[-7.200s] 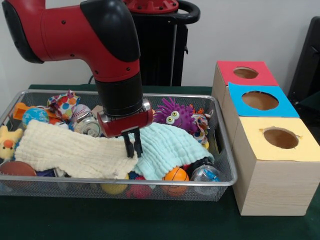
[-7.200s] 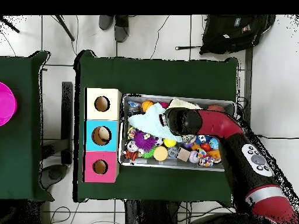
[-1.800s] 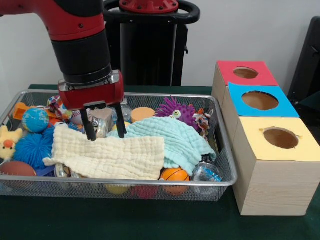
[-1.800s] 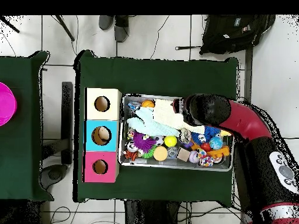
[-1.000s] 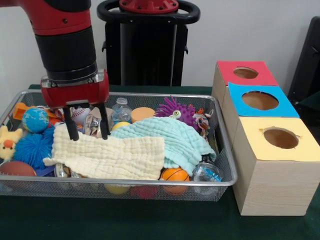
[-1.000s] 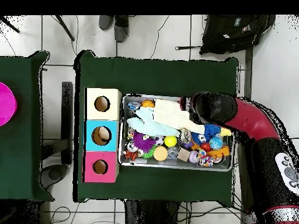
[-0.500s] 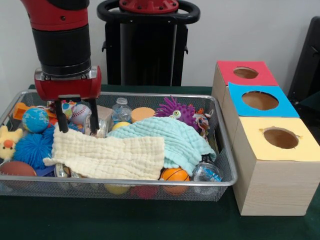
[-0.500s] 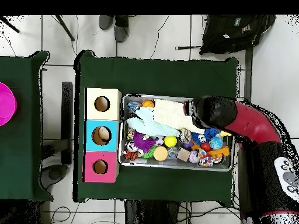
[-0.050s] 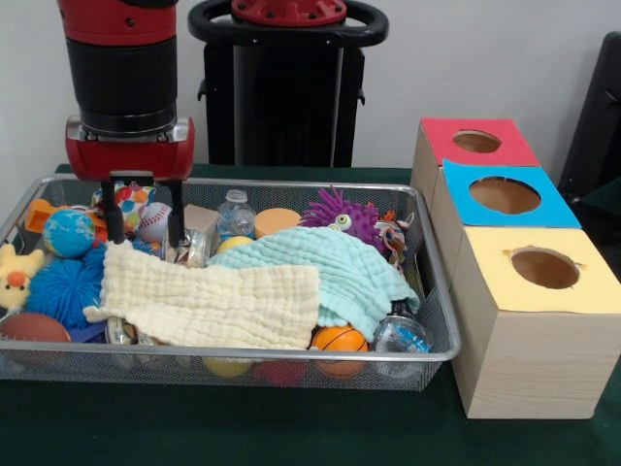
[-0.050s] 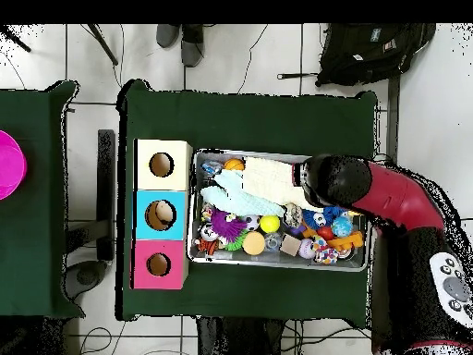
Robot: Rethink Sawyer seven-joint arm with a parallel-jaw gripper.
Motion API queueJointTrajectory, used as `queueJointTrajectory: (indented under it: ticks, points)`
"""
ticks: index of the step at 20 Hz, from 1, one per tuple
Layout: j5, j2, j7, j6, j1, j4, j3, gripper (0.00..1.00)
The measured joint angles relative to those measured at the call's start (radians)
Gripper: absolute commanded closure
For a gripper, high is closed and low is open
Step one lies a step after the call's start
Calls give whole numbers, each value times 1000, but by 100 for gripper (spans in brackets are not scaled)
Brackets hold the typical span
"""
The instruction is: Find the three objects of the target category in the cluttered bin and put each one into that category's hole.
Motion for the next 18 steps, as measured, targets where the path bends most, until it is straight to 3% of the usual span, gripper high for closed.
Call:
queueJointTrajectory:
  ticks: [9, 18]
  points:
    - [0, 0, 0, 0, 28, -4, -37, 0]
    - [0, 29, 0, 0, 12, -77, -39, 0]
